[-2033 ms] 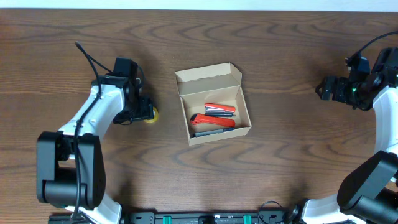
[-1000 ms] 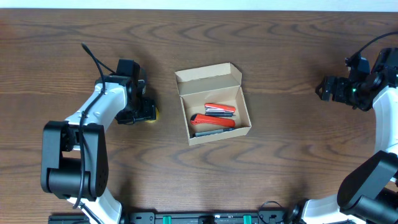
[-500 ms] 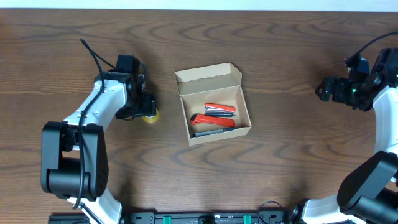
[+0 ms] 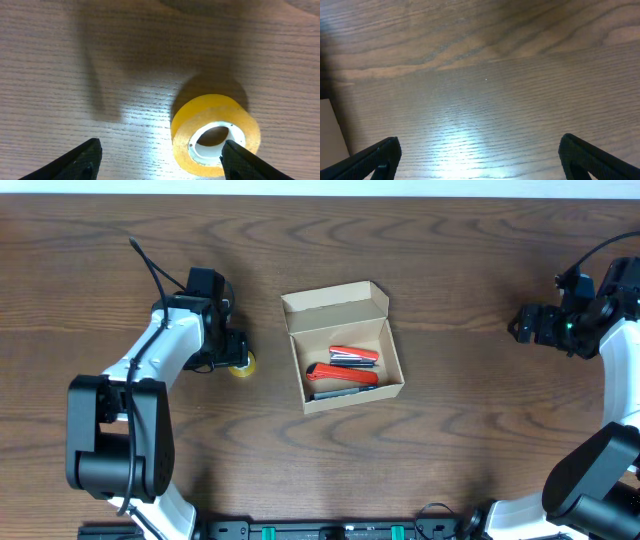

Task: Pack container
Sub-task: 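Lower left gripper and grasp the yellow tape roll by its rim, then carry the tape roll right and lower it into the box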

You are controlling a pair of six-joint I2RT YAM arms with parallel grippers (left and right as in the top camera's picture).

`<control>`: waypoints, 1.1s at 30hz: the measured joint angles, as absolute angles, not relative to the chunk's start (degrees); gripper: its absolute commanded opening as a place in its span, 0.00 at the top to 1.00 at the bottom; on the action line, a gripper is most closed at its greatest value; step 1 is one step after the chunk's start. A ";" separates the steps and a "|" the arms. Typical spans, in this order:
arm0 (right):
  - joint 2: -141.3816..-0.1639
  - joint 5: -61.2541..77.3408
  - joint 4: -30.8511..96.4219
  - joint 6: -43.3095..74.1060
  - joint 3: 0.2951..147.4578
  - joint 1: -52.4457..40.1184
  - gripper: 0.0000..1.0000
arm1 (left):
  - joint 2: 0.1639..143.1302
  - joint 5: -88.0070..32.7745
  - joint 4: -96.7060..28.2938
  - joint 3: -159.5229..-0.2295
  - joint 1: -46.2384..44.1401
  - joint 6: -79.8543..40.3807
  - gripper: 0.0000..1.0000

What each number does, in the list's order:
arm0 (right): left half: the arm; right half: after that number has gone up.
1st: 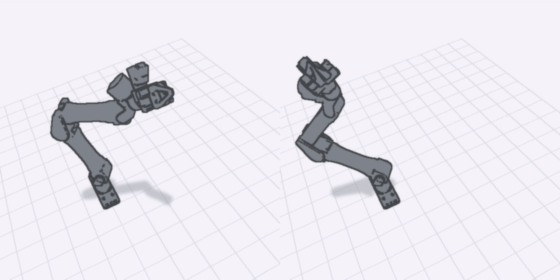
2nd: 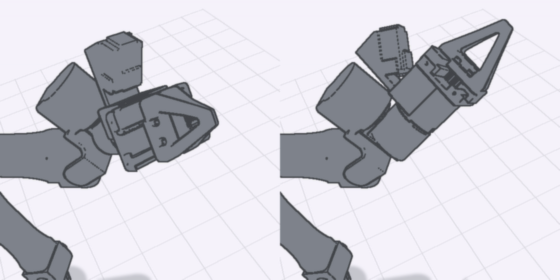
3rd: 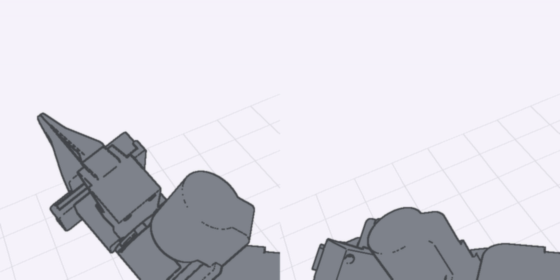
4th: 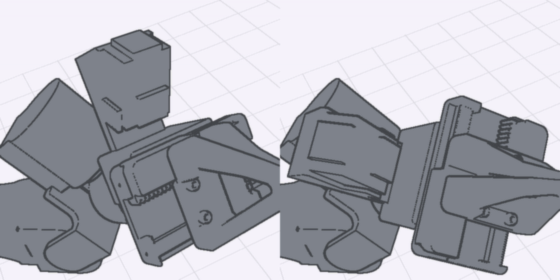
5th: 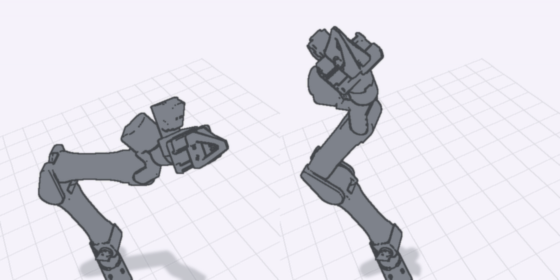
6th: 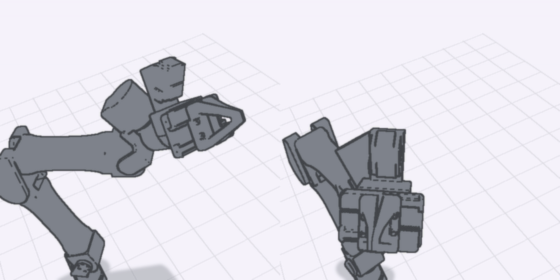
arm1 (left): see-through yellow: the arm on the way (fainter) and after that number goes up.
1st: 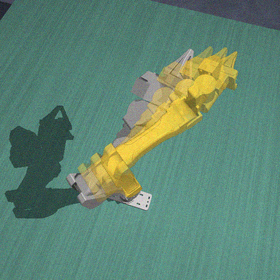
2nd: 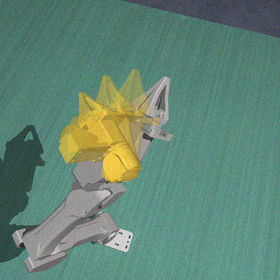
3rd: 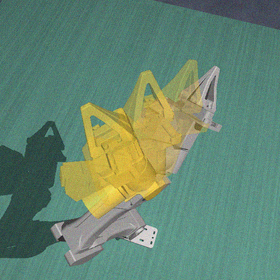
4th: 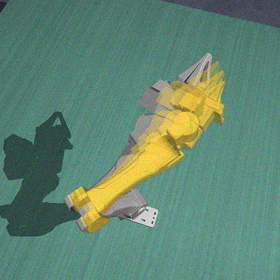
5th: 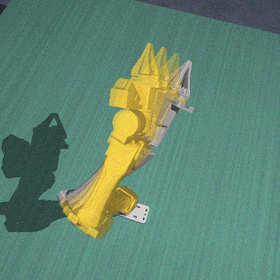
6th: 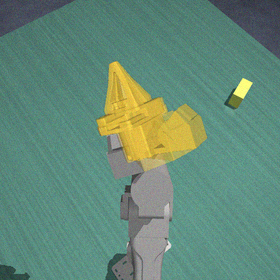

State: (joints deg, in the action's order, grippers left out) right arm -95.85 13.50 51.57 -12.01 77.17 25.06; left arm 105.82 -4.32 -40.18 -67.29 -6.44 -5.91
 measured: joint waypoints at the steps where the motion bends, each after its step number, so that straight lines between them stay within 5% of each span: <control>1: -95.85 13.50 51.57 -12.01 77.17 25.06 0.02 | 106.15 -4.32 -40.16 -67.29 -6.44 -5.91 0.22; 12: -95.85 13.50 51.57 -12.01 77.17 25.06 0.02 | 108.73 -4.29 -40.18 -67.31 -6.13 -5.54 0.30; 16: -95.85 13.50 51.57 -12.01 77.17 25.06 0.03 | 110.08 -4.82 -40.66 -67.88 -5.78 -5.80 0.56; 17: -95.85 13.50 51.57 -12.01 77.17 25.06 0.03 | 110.17 -5.06 -41.06 -68.01 -5.78 -5.80 0.71; 20: -95.85 13.50 51.57 -12.01 77.17 25.06 0.04 | 110.17 -6.35 -42.17 -68.07 -5.78 -5.69 0.94; 33: -95.85 13.28 51.03 -11.62 77.17 25.41 0.04 | 103.07 -12.29 -44.42 -68.18 -6.15 -4.60 0.94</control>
